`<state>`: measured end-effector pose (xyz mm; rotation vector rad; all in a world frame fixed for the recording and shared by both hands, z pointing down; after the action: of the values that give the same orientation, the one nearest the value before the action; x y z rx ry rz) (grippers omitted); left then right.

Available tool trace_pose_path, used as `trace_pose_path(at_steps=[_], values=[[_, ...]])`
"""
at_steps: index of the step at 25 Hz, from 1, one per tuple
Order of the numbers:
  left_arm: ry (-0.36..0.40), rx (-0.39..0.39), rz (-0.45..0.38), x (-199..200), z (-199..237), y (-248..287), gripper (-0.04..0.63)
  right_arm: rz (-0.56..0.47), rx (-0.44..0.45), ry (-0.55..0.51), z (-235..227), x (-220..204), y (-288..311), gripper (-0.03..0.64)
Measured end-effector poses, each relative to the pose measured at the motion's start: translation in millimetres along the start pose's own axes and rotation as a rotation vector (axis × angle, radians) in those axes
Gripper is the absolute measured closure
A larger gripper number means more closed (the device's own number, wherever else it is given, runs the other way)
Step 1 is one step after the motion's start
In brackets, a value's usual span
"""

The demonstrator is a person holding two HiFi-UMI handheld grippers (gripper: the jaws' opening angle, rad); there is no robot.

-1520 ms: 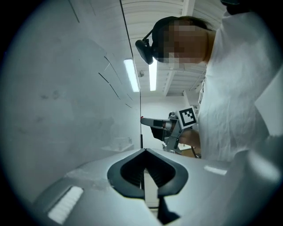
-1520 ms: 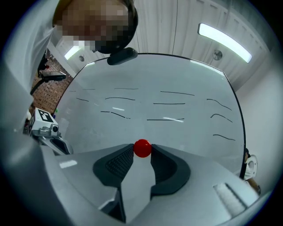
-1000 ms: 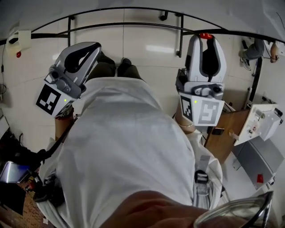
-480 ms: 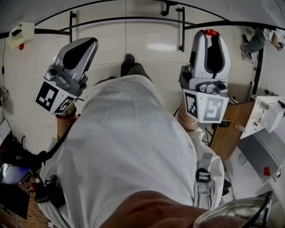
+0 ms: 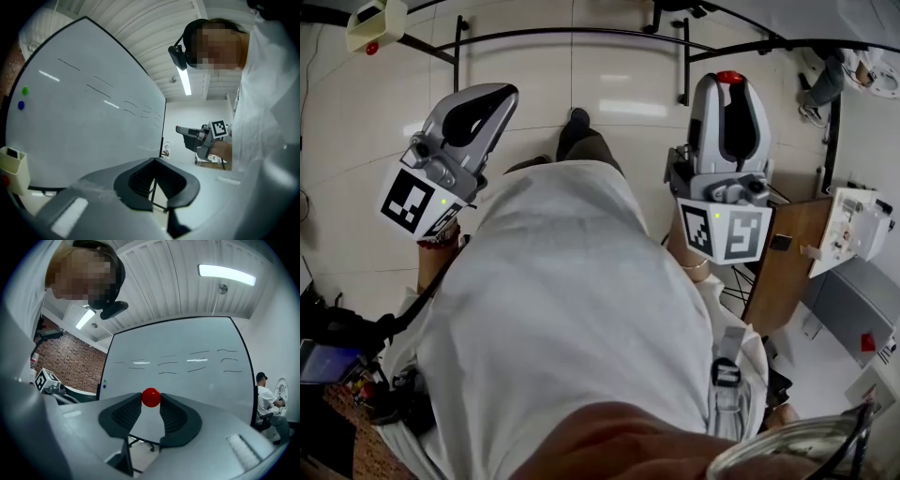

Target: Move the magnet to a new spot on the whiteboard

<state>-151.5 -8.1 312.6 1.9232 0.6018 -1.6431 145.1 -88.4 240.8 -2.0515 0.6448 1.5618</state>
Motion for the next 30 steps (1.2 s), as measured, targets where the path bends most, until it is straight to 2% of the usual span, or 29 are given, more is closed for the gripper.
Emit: trace_pose_path(at_steps=[4,12,21,25,27,30], values=[[-0.032,-0.069,-0.001,-6.1,-15.3,2.2,0.594,0.007,-0.080,0.013,3.7,0.6,-35.1,0.490],[-0.055,-0.148,-0.027,-11.8,-40.8,-5.7,0.594,0.061,-0.114,0.022,30.2,-6.7,-76.7,0.489],[-0.044,-0.112,0.005,-14.3,-30.1,-10.2,0.594,0.047,-0.059,0.061,29.5,-15.7,-55.5,0.489],[-0.055,-0.044,0.014,-10.8,-22.0,-16.2,0.592,0.043,-0.032,0.066,23.9,-13.2,-55.6,0.489],[-0.065,-0.009,0.009,-2.7,-30.9,-5.3,0.594,0.047,-0.042,0.066,3.2,-3.9,-73.2,0.489],[-0.041,0.002,0.032,19.9,-74.6,41.9,0.594,0.053,-0.070,0.103,-58.2,11.1,-123.8,0.489]])
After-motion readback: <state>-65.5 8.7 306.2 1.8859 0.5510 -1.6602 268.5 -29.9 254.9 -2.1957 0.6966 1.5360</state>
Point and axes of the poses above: the fingertips, and each gripper's own axes: y forward along the fingers, z to its left, x out of its top, the point moved 9 cm from there along -y, backward along the fingers, and after that the axes turned 15 degrees about y, right-handed, at the moved point
